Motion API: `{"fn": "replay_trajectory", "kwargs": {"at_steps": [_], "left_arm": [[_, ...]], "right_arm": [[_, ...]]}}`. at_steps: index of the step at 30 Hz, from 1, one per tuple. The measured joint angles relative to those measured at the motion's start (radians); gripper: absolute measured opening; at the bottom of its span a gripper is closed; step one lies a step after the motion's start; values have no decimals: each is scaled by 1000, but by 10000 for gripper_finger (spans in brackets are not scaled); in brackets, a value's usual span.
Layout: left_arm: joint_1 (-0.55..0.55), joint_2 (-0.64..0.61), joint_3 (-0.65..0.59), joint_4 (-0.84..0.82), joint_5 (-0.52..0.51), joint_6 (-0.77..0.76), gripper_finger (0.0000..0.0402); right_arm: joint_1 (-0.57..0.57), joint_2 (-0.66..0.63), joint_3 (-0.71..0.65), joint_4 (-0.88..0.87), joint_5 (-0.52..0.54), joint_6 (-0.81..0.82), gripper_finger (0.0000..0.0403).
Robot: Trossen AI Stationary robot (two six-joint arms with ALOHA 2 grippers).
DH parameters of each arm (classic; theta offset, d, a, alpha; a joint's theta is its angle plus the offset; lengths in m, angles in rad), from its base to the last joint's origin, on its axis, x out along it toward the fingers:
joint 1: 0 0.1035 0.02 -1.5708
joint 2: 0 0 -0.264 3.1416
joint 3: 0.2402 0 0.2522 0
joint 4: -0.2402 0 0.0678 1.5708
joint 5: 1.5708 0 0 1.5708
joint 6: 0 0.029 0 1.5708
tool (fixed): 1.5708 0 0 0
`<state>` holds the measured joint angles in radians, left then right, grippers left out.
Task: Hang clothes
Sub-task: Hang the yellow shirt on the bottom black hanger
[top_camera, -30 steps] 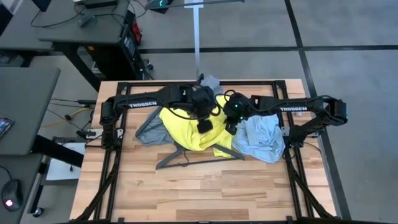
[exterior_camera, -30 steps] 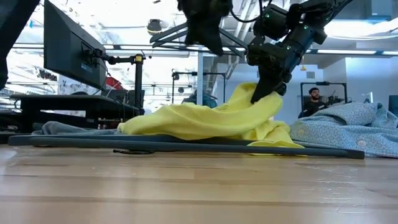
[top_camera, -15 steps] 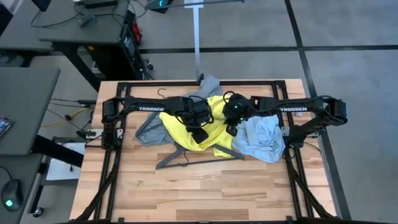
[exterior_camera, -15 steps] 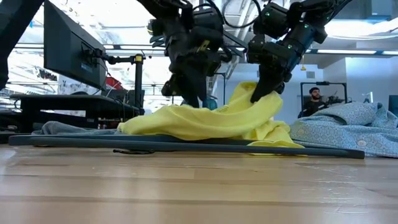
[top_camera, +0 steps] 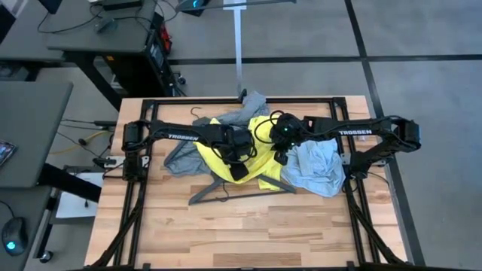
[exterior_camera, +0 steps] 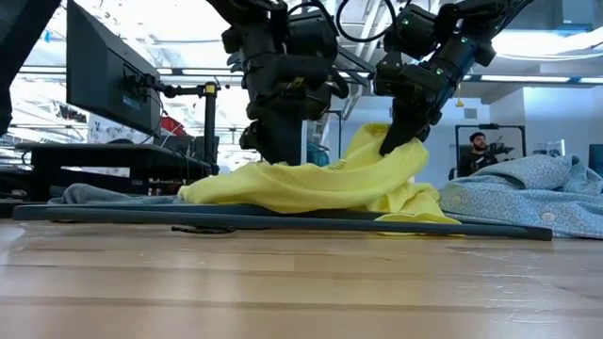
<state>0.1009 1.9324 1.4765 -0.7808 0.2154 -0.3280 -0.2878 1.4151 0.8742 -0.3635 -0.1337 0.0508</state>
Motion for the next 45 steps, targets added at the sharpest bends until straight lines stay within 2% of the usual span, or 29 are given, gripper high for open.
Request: {"fn": "replay_trajectory", "kwargs": {"at_steps": [3, 8, 11, 15, 20, 25, 29, 33, 39, 42, 45], "left_arm": [[-16, 0, -9, 12, -46, 11, 125], [-15, 0, -9, -37, -67, 28, 18], [-18, 0, -9, -57, -117, 37, 6], [-20, -50, -10, -139, -171, 40, 2], [-24, -201, -10, -238, -254, 11, 1], [-14, -376, -8, -241, -325, -8, 0], [14, -451, -8, -243, -344, 8, 0], [52, -462, -8, -241, -364, 68, 0], [87, -415, -8, -222, -354, 201, 0], [95, -407, -8, -213, -352, 252, 0], [108, -402, -8, -184, -352, 288, 0]], "right_arm": [[0, 0, 0, 0, 0, -7, 0], [0, 0, 0, -1, -1, -11, 0], [0, 0, 0, -5, 0, -11, 0], [-1, 0, 0, -24, -1, -11, 0], [-1, 0, 0, -37, -1, -12, 0], [-3, 0, 0, -16, -1, -23, 0], [-17, 0, 0, 28, -1, -25, 0], [-38, 0, 0, 56, -1, -25, 0], [-70, 0, 3, 47, -16, 23, 2], [-99, -5, 58, -45, -96, 39, 25], [-120, -8, 144, -190, -167, 29, 68]]}}
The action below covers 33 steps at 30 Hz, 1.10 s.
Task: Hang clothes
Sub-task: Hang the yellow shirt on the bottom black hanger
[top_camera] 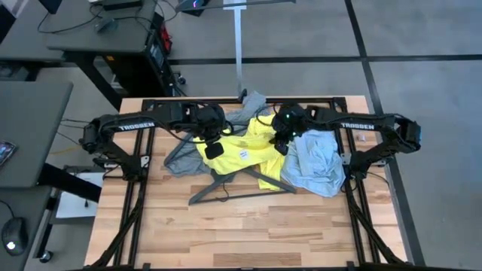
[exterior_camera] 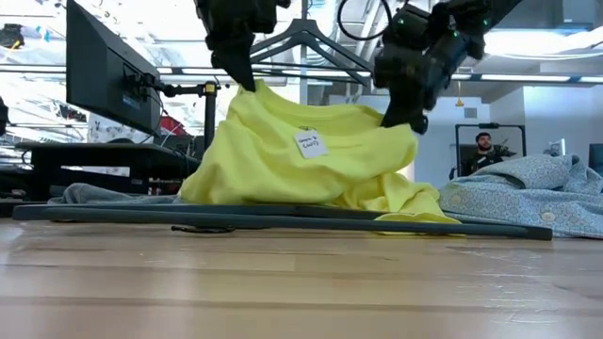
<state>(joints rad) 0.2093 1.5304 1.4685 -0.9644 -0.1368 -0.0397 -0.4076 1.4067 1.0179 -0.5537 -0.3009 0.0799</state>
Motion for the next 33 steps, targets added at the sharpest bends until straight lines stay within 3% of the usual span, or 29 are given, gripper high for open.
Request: {"fn": "replay_trajectory", "kwargs": {"at_steps": [7, 9, 12, 17, 21, 27, 33], "left_arm": [[37, 1, 0, 10, 0, 89, 0], [48, 2, 0, 10, 0, 111, 0], [67, 2, 0, 6, 29, 155, 0], [85, 2, 0, -35, 86, 208, 0], [96, 3, -12, -27, 106, 217, 0], [100, 11, -155, 65, 155, 219, 0], [101, 10, -219, 89, 160, 217, 0]], "right_arm": [[41, -7, 165, -324, -169, 13, 164], [93, -17, 154, -342, -210, 62, 180], [207, -31, 86, -297, -190, 158, 194], [364, -22, -123, 71, -106, 409, 194], [379, 24, -251, 400, -12, 558, 189], [355, 166, -290, 460, 16, 578, 185], [339, 298, -288, 660, 16, 586, 185]]}}
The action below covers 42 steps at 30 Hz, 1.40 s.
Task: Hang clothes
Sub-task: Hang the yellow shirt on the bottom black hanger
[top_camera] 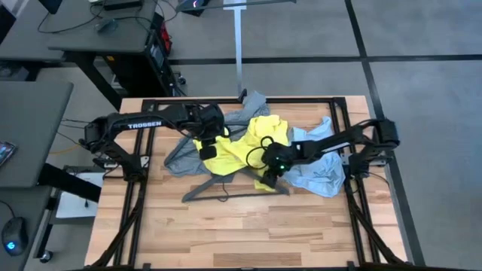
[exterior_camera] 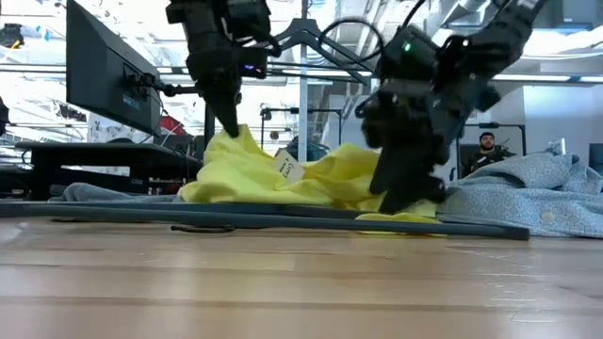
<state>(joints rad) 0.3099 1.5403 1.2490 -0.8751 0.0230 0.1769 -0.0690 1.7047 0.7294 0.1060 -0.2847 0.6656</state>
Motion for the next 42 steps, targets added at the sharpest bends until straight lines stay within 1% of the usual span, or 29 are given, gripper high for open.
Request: {"fn": "replay_trajectory", "kwargs": {"at_steps": [2, 4, 8, 11, 13, 16, 19, 21, 23, 26, 29, 32, 36, 40, 42], "left_arm": [[-1, -1, -19, 23, 3, -13, 0], [-1, -1, -52, 47, 27, -33, 0], [-7, -1, -119, 109, 58, -70, 0], [-9, -1, -121, 131, 60, -99, 1], [-8, -1, -101, 127, 60, -98, 11], [-8, 0, -38, 58, 60, -79, 41], [-10, -1, 53, -86, 61, -71, 75], [-17, -1, 95, -184, 60, -108, 91], [-29, -8, 106, -251, 62, -179, 99], [-69, -24, 63, -267, 78, -249, 101], [-125, -29, -26, -194, 80, -295, 101], [-170, -29, -136, -67, 80, -353, 101], [-195, -29, -320, 215, 87, -424, 100], [-193, -16, -458, 462, 199, -510, 100], [-200, -17, -498, 541, 209, -534, 100]], "right_arm": [[-2, 30, 3, 33, -21, 15, 184], [-3, 57, 4, 58, -67, 15, 184], [0, 79, 3, 108, -128, 16, 184], [-3, 81, 2, 131, -135, 19, 184], [-10, 82, 3, 130, -141, 19, 184], [-16, 82, 3, 130, -144, 19, 184], [-19, 82, 3, 131, -144, 16, 184], [-19, 82, 3, 131, -144, 8, 184], [-21, 82, 3, 131, -143, 7, 184], [-29, 82, 3, 132, -143, 3, 184], [-43, 83, 4, 132, -143, -10, 184], [-57, 83, 4, 132, -143, -11, 184], [-60, 83, 4, 134, -141, 0, 184], [-50, 83, 4, 136, -138, 29, 184], [-45, 83, 4, 145, -135, 57, 185]]}}
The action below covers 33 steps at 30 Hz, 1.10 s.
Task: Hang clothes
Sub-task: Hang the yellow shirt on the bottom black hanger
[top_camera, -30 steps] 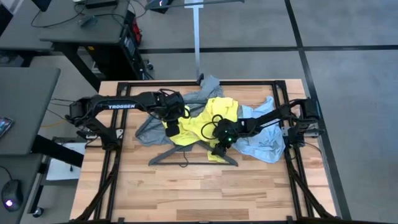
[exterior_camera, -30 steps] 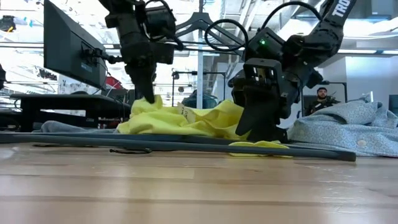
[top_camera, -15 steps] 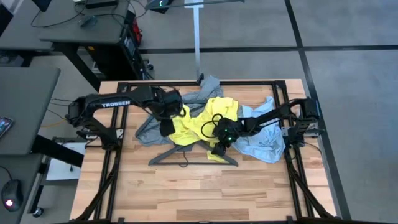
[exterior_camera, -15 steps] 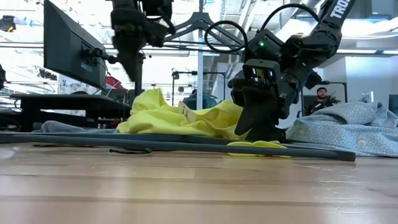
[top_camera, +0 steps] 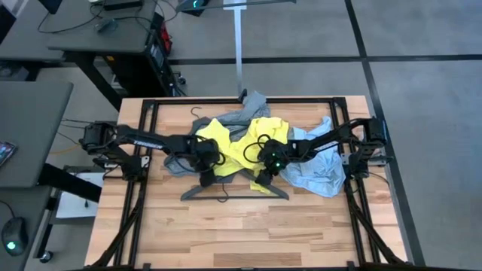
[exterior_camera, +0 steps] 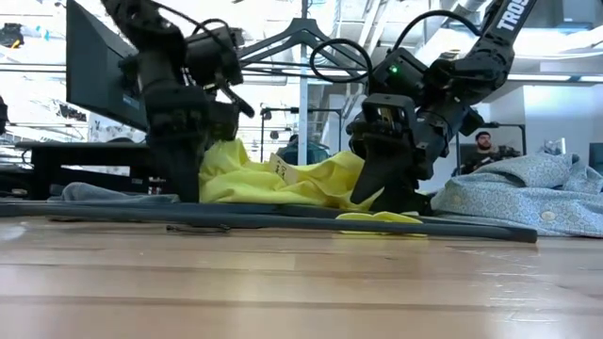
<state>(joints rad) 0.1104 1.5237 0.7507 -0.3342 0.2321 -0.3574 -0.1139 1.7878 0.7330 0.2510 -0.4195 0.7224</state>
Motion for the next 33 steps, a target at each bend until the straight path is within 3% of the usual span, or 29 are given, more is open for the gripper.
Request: {"fn": "replay_trajectory", "kwargs": {"at_steps": [6, 14, 26, 33], "left_arm": [[-6, -1, -57, 151, 1, -2, 100], [-6, -1, -65, 152, -1, 51, 100], [-6, -1, -66, 158, -8, 77, 100], [-5, -48, 14, -121, -28, 130, 100]], "right_arm": [[11, 3, -1, 42, 5, 68, 185], [13, 4, -1, 141, 2, 147, 168], [97, 142, 11, 312, -16, 283, 143], [64, 98, 6, 277, -59, 276, 143]]}}
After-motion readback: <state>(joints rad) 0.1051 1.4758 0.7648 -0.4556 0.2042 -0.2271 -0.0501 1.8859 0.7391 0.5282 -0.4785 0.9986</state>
